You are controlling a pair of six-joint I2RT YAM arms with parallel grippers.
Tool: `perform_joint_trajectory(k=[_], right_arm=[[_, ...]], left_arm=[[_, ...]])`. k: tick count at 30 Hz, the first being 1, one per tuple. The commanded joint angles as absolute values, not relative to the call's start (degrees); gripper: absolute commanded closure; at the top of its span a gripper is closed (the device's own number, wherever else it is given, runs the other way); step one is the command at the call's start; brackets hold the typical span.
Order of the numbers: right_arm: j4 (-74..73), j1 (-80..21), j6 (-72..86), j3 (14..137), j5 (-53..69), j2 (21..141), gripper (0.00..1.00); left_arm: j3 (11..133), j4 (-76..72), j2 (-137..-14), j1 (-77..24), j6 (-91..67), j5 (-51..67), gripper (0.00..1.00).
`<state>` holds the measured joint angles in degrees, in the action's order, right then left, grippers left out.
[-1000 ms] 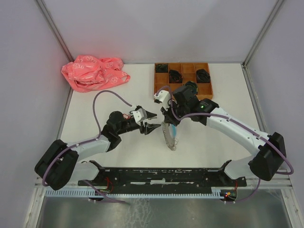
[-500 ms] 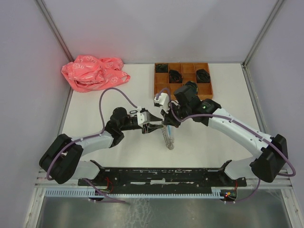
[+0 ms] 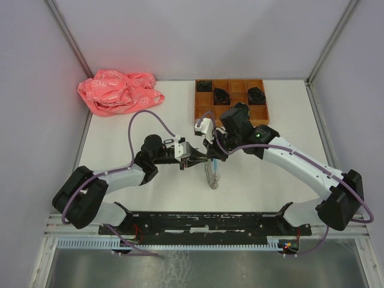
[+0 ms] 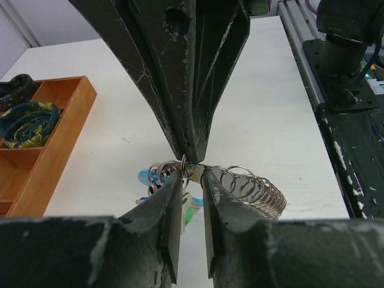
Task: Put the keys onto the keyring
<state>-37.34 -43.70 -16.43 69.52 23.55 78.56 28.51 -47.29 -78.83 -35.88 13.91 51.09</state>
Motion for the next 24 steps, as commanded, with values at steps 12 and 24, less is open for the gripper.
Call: perform_joint_trajectory(k=[12, 24], right_arm=[[-35.57, -43.60, -18.03, 70.14, 27.49, 77.47, 0.98], [-26.84, -43.40, -12.32, 64.86, 23.71, 70.22, 0.67]], left_arm=[[30.87, -50.98, -78.19, -36.25, 10.45, 54.61, 0.95], [23.65, -67.82, -79.40, -36.21, -1.49, 44.15, 0.97]])
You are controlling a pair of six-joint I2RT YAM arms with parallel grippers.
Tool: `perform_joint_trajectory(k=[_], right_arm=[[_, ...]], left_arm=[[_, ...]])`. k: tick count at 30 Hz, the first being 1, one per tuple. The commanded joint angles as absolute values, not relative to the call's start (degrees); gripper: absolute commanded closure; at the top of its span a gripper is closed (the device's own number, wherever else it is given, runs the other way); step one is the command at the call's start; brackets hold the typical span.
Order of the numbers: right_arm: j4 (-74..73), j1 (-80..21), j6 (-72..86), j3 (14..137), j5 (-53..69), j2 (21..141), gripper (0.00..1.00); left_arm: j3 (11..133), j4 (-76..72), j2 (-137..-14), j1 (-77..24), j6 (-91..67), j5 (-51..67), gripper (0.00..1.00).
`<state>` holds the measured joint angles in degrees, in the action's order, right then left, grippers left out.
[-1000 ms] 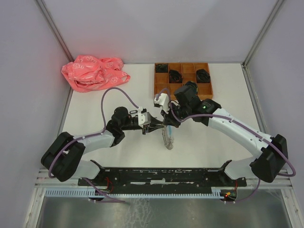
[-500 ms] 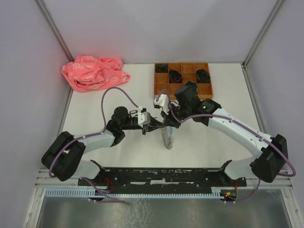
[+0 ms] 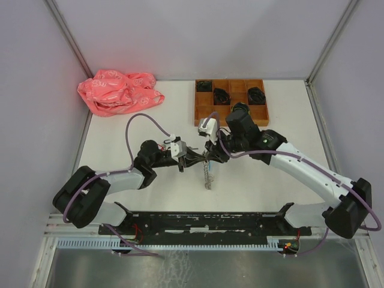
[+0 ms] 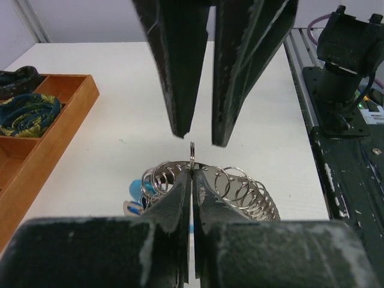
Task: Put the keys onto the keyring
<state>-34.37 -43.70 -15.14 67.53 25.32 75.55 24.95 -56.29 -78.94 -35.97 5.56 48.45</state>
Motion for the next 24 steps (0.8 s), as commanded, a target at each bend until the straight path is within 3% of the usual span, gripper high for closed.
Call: perform_joint_trajectory(k=[1, 8, 16, 24], right_arm=[[-25.16, -43.22, -11.55, 63.62, 23.08, 69.04, 0.67], [-10.86, -39.12, -5.18, 53.66, 21.39, 62.58, 0.69], [-2.30, -32.79, -5.10, 47.68, 36.97, 62.50, 0.50], [4.60, -32.84, -12.75, 41.53, 41.85, 60.74, 0.45]], left_arm=[[23.16, -68.92, -79.78, -36.21, -2.48, 43.33, 0.97], [19.26, -78.18, -81.84, -36.21, -7.55, 39.88, 0.97], [17.29, -80.79, -82.18, -36.21, -7.67, 37.72, 0.97], [17.05, -82.36, -82.28, -36.18, -8.13, 38.20, 0.97]])
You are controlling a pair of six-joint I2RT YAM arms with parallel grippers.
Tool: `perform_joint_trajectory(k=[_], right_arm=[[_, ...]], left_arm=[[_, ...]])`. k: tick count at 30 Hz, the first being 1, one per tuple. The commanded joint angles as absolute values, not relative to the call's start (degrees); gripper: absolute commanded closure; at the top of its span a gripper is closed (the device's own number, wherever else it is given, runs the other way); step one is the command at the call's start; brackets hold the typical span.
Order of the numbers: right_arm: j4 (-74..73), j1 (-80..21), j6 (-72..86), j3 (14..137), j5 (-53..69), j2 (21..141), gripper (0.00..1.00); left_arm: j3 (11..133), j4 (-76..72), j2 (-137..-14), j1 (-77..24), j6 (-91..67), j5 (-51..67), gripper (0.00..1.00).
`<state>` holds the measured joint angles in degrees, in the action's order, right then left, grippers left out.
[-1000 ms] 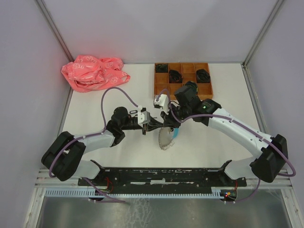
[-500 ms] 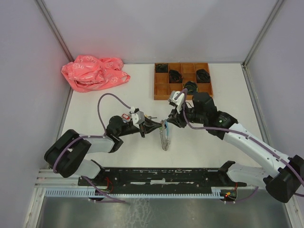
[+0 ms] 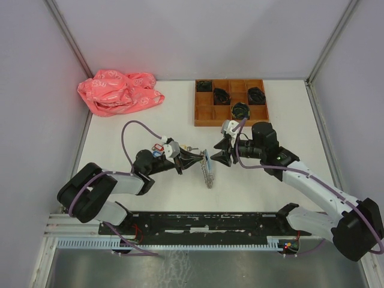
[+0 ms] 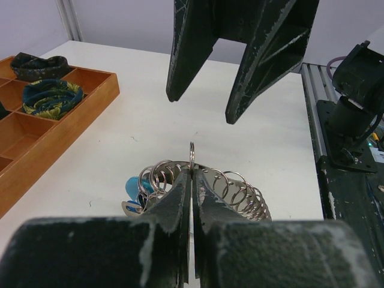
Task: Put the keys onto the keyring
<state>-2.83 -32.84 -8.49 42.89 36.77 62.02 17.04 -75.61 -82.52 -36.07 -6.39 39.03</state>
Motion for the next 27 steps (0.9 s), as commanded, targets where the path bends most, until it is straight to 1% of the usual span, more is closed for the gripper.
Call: perform_joint_trajectory(k=[1, 7, 10, 18, 25, 27], right_arm=[[5.26, -32.86, -13.23, 41.18, 42.42, 60.91, 0.45], [12.20, -32.91, -13.73, 39.01, 44.57, 62.81, 0.48], [15.48, -32.92, -13.27, 38.40, 45.48, 64.66, 0.51], [15.32, -32.87, -14.09, 39.50, 48.74, 67.96, 0.63], [13.03, -32.92, -15.13, 40.62, 50.79, 70.01, 0.67], [12.84, -32.87, -15.28, 40.90, 51.37, 70.37, 0.70]], left_arm=[[17.05, -82.35, -82.27, -36.21, -8.17, 38.35, 0.97], [17.22, -82.52, -81.92, -36.21, -8.09, 39.04, 0.97], [17.43, -82.55, -81.98, -36.21, -8.39, 39.66, 0.97], [17.60, -82.70, -82.07, -36.21, -8.35, 40.21, 0.97], [18.26, -83.45, -82.76, -36.30, -9.02, 40.85, 0.97], [18.21, -83.71, -82.88, -36.32, -9.07, 40.90, 0.97]])
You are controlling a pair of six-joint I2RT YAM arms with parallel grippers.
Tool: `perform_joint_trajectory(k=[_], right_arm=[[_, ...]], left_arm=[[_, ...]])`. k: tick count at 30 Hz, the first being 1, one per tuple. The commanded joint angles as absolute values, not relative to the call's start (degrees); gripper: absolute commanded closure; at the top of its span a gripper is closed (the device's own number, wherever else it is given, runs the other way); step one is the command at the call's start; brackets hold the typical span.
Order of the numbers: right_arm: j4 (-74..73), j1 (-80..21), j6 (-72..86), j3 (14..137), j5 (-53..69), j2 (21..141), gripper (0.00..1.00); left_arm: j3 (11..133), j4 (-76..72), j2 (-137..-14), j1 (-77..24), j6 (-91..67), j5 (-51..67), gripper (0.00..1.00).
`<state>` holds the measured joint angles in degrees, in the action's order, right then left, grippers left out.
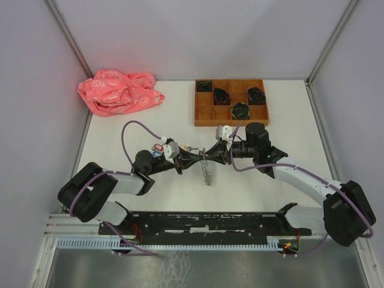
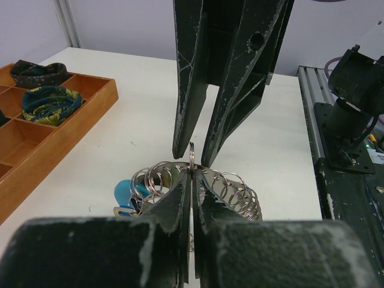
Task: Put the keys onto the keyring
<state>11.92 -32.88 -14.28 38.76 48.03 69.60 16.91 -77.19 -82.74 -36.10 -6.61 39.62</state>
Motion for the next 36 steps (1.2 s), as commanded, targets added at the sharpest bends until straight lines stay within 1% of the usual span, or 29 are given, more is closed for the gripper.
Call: perform_joint_trajectory(k=[1, 12, 17, 20, 23, 29, 36], right_arm=[[12.83, -32.85, -15.36, 41.03, 51.53, 70.54, 0.71], [12.46, -32.90, -16.01, 42.39, 52.99, 71.19, 0.81], [6.72, -32.92, -18.72, 44.56, 53.27, 71.11, 0.98], [-1.33, -33.03, -21.41, 47.87, 51.29, 70.80, 0.99], [-14.14, -34.04, -25.71, 53.64, 47.10, 71.23, 0.99], [-34.94, -38.41, -32.07, 64.89, 35.88, 75.93, 0.99], [-56.94, -44.04, -32.96, 81.86, 20.49, 85.92, 0.99]], left_arm=[[18.20, -83.69, -82.95, -36.30, -9.06, 40.87, 0.97], [18.62, -83.79, -83.79, -36.39, -8.98, 41.74, 0.97], [18.51, -83.66, -83.61, -36.39, -8.70, 41.35, 0.97], [18.37, -81.27, -82.64, -36.37, -7.02, 40.28, 0.91], [18.59, -76.83, -80.84, -36.39, -4.65, 39.45, 0.86], [19.11, -71.19, -77.35, -36.47, -1.33, 38.03, 0.77], [19.29, -71.35, -77.65, -37.22, -1.14, 38.35, 0.73]])
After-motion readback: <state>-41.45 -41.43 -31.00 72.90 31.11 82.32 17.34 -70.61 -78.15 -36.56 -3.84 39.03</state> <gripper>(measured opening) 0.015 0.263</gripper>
